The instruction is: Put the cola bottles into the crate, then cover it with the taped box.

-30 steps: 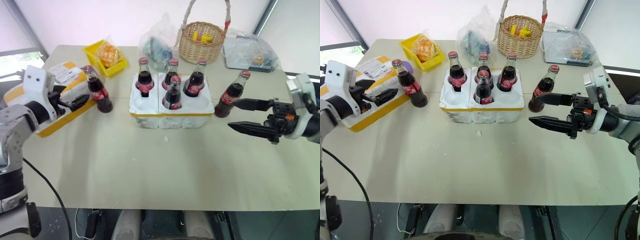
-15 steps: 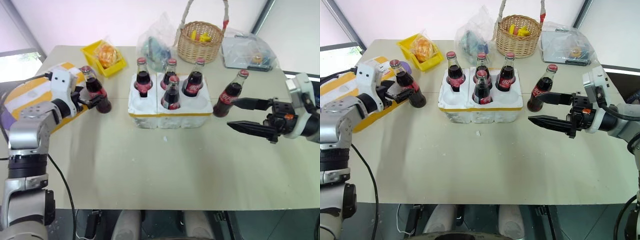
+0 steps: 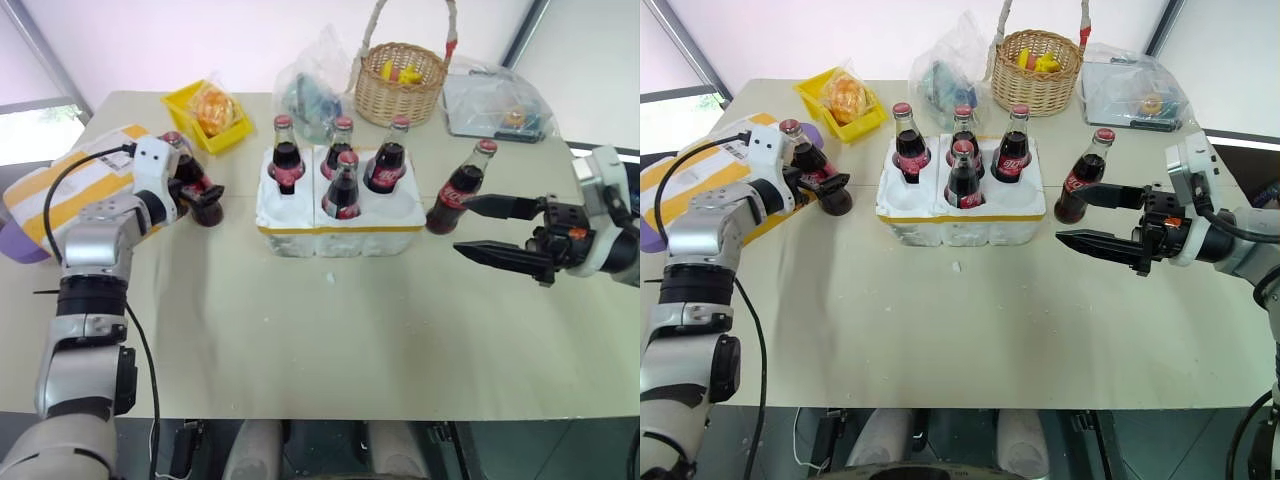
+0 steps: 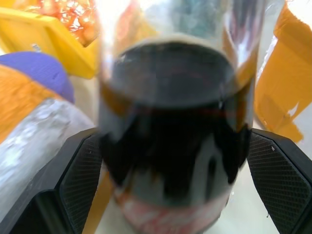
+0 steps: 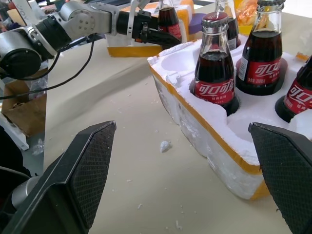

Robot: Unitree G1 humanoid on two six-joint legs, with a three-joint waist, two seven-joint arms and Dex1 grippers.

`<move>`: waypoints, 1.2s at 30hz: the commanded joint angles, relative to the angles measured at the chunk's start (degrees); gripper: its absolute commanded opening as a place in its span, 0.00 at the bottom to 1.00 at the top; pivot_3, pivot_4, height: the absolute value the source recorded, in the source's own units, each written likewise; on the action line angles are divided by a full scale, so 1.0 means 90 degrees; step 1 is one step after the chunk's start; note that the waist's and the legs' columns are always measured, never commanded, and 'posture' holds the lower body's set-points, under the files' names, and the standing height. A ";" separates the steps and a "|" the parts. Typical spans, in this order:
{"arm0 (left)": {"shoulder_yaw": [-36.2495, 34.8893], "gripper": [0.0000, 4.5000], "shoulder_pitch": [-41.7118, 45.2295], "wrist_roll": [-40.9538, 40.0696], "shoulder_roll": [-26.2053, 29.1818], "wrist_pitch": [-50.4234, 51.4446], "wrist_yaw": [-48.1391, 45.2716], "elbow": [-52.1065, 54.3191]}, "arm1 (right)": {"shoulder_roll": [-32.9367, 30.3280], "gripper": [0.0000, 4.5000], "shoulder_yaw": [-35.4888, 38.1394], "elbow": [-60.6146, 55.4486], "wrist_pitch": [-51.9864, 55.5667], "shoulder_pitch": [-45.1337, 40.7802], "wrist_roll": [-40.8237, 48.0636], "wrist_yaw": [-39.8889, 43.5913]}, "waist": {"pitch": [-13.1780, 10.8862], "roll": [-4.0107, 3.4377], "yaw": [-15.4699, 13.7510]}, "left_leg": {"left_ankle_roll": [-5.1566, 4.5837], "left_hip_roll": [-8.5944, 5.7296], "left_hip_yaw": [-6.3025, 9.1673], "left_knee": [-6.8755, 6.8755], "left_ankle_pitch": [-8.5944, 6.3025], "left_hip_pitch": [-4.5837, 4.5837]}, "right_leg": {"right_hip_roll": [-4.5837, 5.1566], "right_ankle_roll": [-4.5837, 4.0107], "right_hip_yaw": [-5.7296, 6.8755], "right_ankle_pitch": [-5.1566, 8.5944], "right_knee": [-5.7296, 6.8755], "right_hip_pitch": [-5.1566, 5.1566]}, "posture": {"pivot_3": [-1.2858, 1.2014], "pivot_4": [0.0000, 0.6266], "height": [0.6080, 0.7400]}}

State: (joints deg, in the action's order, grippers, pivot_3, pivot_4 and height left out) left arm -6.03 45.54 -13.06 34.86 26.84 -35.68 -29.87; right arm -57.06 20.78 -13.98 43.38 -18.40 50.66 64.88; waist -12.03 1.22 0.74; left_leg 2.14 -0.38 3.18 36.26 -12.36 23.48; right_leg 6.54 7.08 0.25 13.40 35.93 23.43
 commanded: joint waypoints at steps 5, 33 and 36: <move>-0.0153 0.62 0.0115 -0.0131 0.0223 0.0186 -0.0413 0.0259 | -0.0045 1.00 0.0321 -0.0229 -0.0042 0.0050 0.0148 -0.0057 | 0.0000 0.0000 -0.0012 | 0.0000 0.0000 0.0000 0.0001 0.0000 0.0002 | 0.0000 0.0000 0.0000 0.0000 0.0000 0.0000 | 0.52 0.24 0.98; 0.0145 0.62 0.1586 -0.2442 0.0754 0.3274 -0.2450 0.2897 | 0.0109 1.00 0.0405 -0.0424 -0.0097 0.0368 0.0159 -0.0275 | -0.0022 0.0032 -0.0019 | 0.0002 0.0001 0.0005 -0.0001 0.0002 0.0012 | -0.0003 0.0001 0.0001 0.0003 0.0006 0.0012 | 0.52 0.24 0.98; 0.0315 0.62 0.1525 -0.2358 0.0534 0.3163 -0.2398 0.2954 | 0.0118 1.00 0.0418 -0.0460 -0.0081 0.0383 0.0184 -0.0315 | -0.0022 0.0033 -0.0012 | 0.0002 0.0001 0.0004 0.0001 0.0002 0.0013 | -0.0003 0.0001 0.0001 0.0003 0.0006 0.0012 | 0.52 0.24 0.98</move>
State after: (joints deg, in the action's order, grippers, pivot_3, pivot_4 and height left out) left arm -2.57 58.10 -33.76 39.54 57.91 -57.21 -6.42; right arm -56.13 22.13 -16.44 43.26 -14.78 50.98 62.25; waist -12.22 1.51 0.63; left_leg 2.16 -0.37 3.22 36.27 -12.34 23.59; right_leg 6.52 7.09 0.26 13.43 35.99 23.54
